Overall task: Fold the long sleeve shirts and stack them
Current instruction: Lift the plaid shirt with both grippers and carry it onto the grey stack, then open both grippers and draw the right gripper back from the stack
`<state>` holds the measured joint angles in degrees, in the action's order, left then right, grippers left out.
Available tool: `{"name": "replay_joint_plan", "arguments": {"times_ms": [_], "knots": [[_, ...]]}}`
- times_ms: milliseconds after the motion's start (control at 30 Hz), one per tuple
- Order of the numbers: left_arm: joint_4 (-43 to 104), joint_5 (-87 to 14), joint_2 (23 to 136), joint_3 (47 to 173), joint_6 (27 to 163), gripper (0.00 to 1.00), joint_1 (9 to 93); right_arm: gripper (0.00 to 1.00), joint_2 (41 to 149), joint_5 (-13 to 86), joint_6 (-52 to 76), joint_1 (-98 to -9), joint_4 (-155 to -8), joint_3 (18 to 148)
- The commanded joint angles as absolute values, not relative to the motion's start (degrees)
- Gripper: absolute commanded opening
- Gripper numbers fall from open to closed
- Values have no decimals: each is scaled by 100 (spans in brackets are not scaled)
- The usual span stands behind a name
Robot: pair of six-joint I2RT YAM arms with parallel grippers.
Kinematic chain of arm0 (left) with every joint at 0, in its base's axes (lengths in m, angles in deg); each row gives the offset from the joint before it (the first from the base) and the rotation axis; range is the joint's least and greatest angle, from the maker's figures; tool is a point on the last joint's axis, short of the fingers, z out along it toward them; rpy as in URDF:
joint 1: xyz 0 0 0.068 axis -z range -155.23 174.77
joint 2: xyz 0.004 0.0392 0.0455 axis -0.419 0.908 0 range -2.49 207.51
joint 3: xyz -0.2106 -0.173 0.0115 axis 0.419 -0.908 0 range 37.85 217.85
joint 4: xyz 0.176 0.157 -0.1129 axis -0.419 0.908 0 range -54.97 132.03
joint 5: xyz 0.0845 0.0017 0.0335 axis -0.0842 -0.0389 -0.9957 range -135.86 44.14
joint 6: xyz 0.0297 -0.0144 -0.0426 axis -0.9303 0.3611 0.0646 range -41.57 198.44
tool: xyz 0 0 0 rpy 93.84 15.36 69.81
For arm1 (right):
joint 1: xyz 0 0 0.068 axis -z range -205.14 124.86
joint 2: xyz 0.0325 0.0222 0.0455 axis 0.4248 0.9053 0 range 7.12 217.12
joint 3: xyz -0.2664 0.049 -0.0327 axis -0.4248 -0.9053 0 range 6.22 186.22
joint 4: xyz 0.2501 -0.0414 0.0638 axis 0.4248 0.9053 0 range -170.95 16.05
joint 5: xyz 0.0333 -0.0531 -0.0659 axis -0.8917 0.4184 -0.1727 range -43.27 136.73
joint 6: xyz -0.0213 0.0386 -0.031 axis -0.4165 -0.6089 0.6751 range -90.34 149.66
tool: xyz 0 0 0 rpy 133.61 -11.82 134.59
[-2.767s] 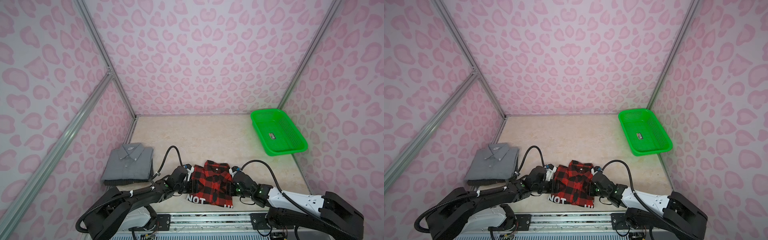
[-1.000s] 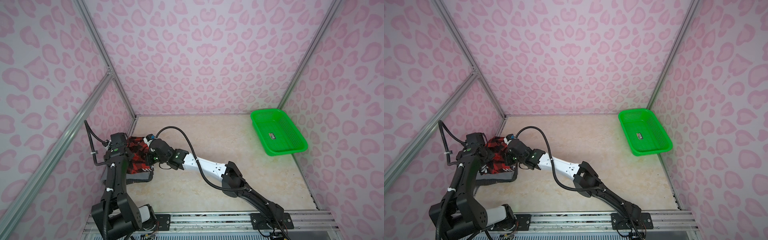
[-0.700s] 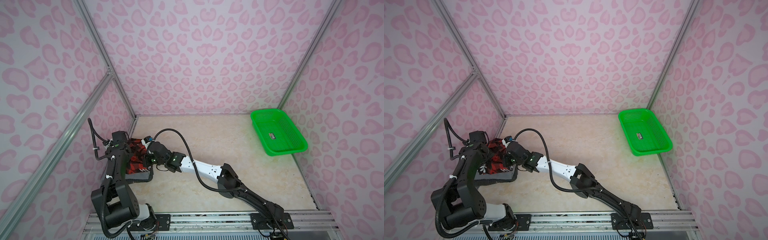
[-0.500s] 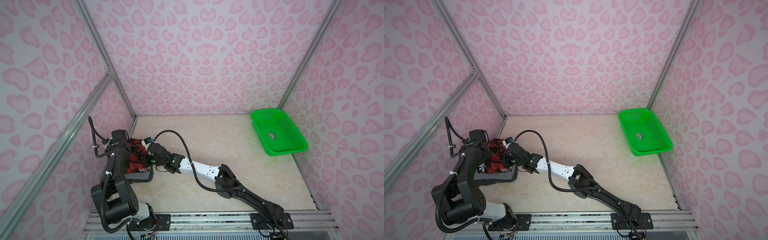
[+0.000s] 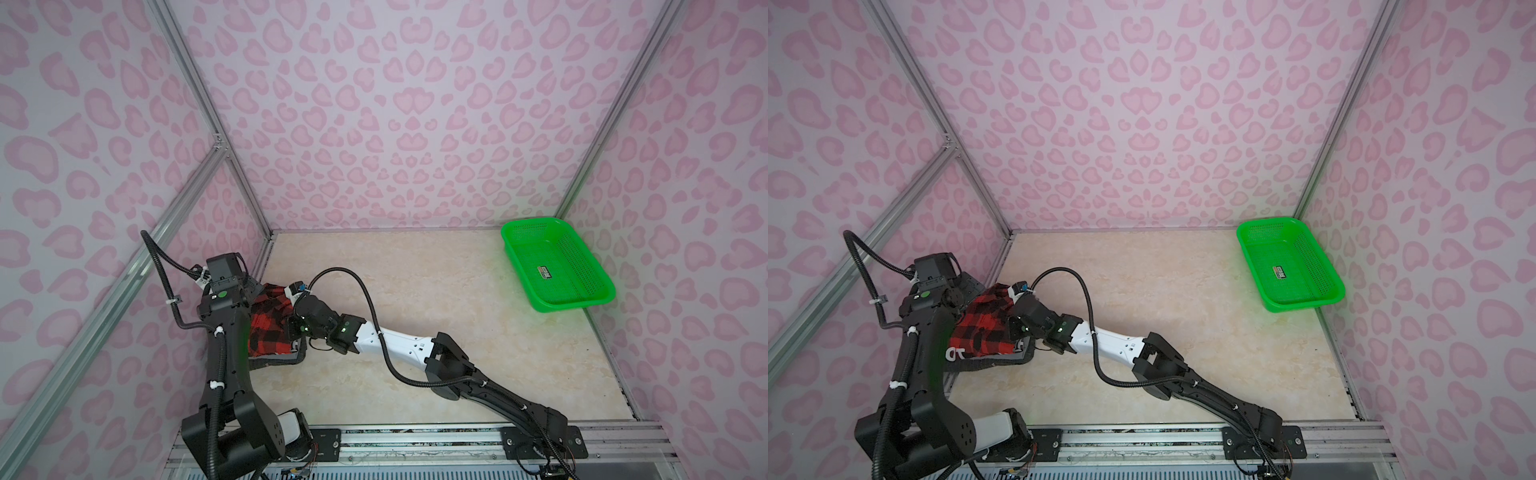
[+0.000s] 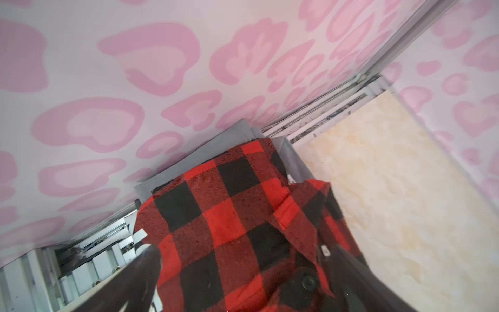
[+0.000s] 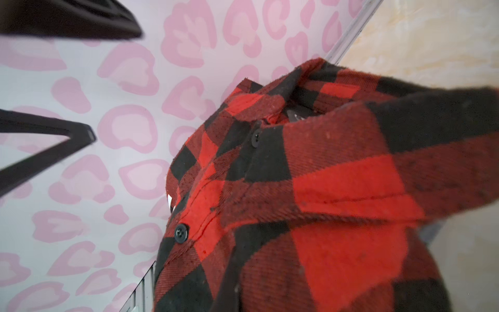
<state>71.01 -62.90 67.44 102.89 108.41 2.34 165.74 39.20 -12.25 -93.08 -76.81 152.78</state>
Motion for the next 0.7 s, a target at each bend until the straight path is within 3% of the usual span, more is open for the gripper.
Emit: {"name": "replay_joint_plan", "arguments": {"times_ms": [0, 67, 267, 333, 467, 667], "knots": [[6985, -5833, 6366, 10237, 10833, 96, 341, 0, 16757, 4080, -1461, -9314, -7850, 15325], [6885, -5693, 6097, 10041, 10799, 96, 418, 4, 16771, 3984, -1490, -9283, -7698, 15362], [6762, -5467, 5490, 9681, 10705, 96, 624, 58, 16423, 3392, -1194, -9222, -7510, 15306], [6672, -5270, 5272, 9559, 10718, 96, 639, 67, 16398, 3047, -1232, -9169, -7299, 15470], [6642, -5150, 4996, 9461, 10709, 97, 718, 75, 15852, 3163, -727, -9124, -6503, 15195], [6533, -4671, 4801, 9391, 10727, 97, 754, 79, 14252, 3718, -152, -8939, -6748, 13484]]}}
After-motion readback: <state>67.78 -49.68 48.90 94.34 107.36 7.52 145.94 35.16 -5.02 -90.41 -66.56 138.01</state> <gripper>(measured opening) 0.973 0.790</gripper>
